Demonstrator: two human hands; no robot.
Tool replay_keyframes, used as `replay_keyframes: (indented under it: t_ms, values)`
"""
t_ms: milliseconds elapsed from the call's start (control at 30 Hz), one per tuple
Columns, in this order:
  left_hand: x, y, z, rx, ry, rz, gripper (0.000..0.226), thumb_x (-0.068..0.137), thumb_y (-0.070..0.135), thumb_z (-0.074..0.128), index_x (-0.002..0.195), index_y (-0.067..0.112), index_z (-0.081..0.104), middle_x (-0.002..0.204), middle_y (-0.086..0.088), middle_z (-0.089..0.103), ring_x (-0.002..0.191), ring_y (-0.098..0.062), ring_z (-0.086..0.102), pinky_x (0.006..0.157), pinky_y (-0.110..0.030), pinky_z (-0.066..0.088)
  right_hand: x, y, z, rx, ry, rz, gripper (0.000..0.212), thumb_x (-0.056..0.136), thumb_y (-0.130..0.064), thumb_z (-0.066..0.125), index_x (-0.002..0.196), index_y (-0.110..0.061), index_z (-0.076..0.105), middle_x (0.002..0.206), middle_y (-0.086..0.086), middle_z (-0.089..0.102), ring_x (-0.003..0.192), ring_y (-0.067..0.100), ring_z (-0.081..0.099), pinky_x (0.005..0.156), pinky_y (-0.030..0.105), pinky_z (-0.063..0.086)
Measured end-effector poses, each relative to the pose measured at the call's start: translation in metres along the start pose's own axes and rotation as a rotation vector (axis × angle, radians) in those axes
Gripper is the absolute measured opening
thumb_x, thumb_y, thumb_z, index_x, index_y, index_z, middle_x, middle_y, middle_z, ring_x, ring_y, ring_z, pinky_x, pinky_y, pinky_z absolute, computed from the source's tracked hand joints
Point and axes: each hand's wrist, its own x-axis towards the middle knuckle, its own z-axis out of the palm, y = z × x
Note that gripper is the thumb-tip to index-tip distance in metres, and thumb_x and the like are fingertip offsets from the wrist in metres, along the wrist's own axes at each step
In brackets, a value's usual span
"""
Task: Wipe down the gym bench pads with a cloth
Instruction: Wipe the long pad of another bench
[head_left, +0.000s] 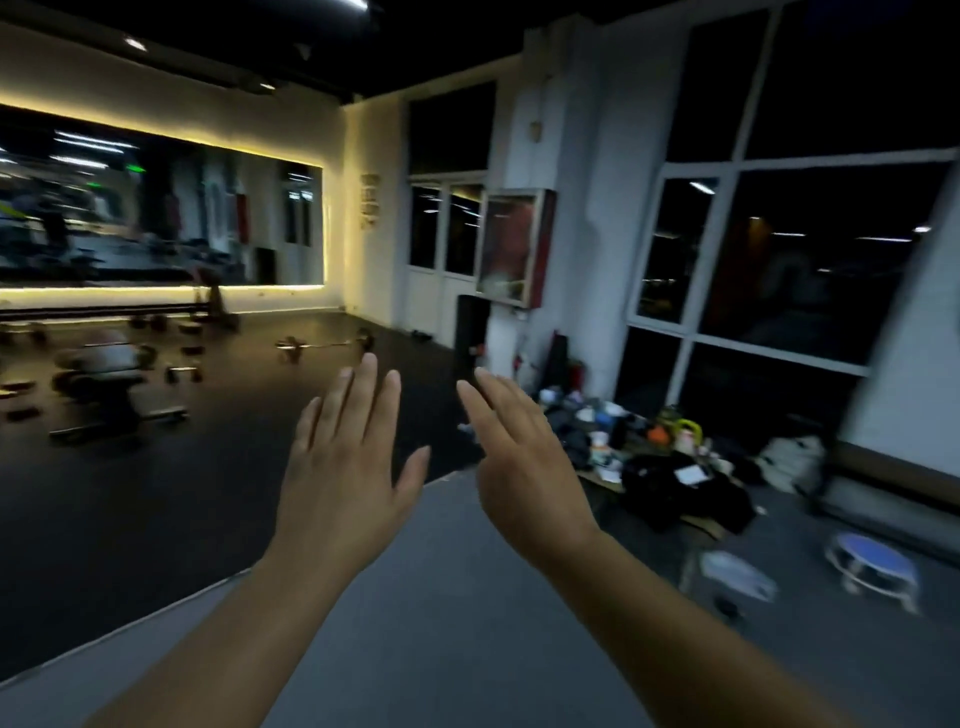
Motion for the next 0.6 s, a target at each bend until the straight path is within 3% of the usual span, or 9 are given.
replay_keyframes:
  t_ms: [267,467,600]
  values:
    - [0.073,0.076,0.110,-0.246,-0.039,0.218,0.078,0.092,0.055,0.034,0.155,0.009,0.031,0.164,-0.013,0.023,0.150,-0.032,0.025,0.116,-0.053,0.029,-0.023,0.106,-0.002,-0.191,-0.027,0.196,0.067,0.089,-0.002,0.039,0.154,-0.013,0.031,0.161,0.009,0.029,0.150,0.028,0.020,0.118,0.049,0.029]
    - [0.112,0.165,0.192,-0.333,-0.069,0.362,0.078,0.092,0.055,0.036,0.156,0.011,0.028,0.165,-0.011,0.021,0.150,-0.031,0.024,0.116,-0.053,0.029,-0.052,0.206,-0.002,-0.276,0.024,0.341,0.068,0.087,0.001,0.042,0.153,-0.010,0.032,0.160,0.012,0.030,0.149,0.030,0.022,0.120,0.045,0.026]
    - [0.146,0.221,0.240,-0.353,-0.105,0.433,0.079,0.093,0.057,0.032,0.157,0.013,0.025,0.166,-0.009,0.017,0.152,-0.028,0.020,0.119,-0.050,0.022,-0.070,0.281,0.002,-0.283,0.044,0.468,0.079,0.083,0.009,0.052,0.155,-0.016,0.029,0.162,0.006,0.026,0.151,0.027,0.018,0.119,0.045,0.027]
